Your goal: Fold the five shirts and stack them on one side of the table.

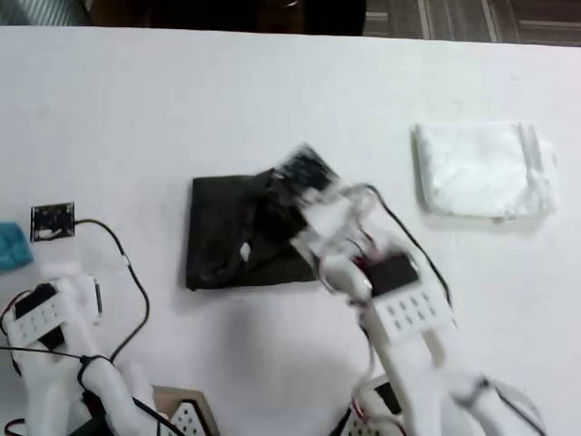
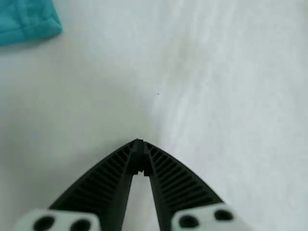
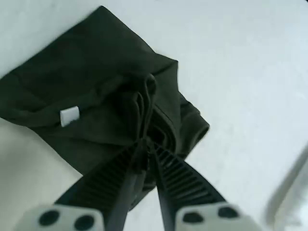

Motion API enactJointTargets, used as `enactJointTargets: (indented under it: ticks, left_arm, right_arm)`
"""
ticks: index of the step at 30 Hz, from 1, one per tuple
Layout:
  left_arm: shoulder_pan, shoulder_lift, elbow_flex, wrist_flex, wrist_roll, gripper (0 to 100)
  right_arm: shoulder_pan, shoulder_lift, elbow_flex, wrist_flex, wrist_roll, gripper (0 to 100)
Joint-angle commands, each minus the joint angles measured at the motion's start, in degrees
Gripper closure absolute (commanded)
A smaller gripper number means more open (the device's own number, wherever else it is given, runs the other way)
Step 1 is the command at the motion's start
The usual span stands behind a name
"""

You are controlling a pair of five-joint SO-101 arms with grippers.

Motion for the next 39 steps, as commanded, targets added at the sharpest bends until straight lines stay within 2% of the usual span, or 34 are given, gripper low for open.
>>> enactJointTargets:
  ticks: [1,4,8,14,24,27,32,39]
  left_arm:
    - [-0.26,-1.49,0.04,-1.41,0.44,97]
    - [-0.26,-1.58,0.31,-1.58,0.44,97]
    - [-0.26,-1.58,0.31,-1.58,0.44,97]
    - [-0.26,-1.58,0.31,-1.67,2.90,97]
    - [-0.26,-1.58,0.31,-1.76,2.99,97]
    - [-0.26,-1.58,0.31,-1.76,3.08,97]
    - [-0.26,-1.58,0.31,-1.76,3.08,97]
    - [-0.26,-1.58,0.31,-1.76,3.08,97]
  right_arm:
    - [-4.00,17.80,-15.30,0.48,-0.26,97.8]
    - [-6.20,31.08,-26.99,3.03,-0.26,97.8]
    - [-9.01,46.37,-45.01,12.09,-0.35,97.8]
    - [-9.89,65.80,-70.68,22.73,-9.93,97.8]
    - [-9.19,88.04,-101.71,45.76,-11.60,97.8]
    - [-7.69,91.21,-106.37,49.10,-11.60,97.8]
    - [-4.53,90.24,-105.76,49.27,-11.60,97.8]
    - [-3.03,80.13,-91.25,49.36,-11.52,97.8]
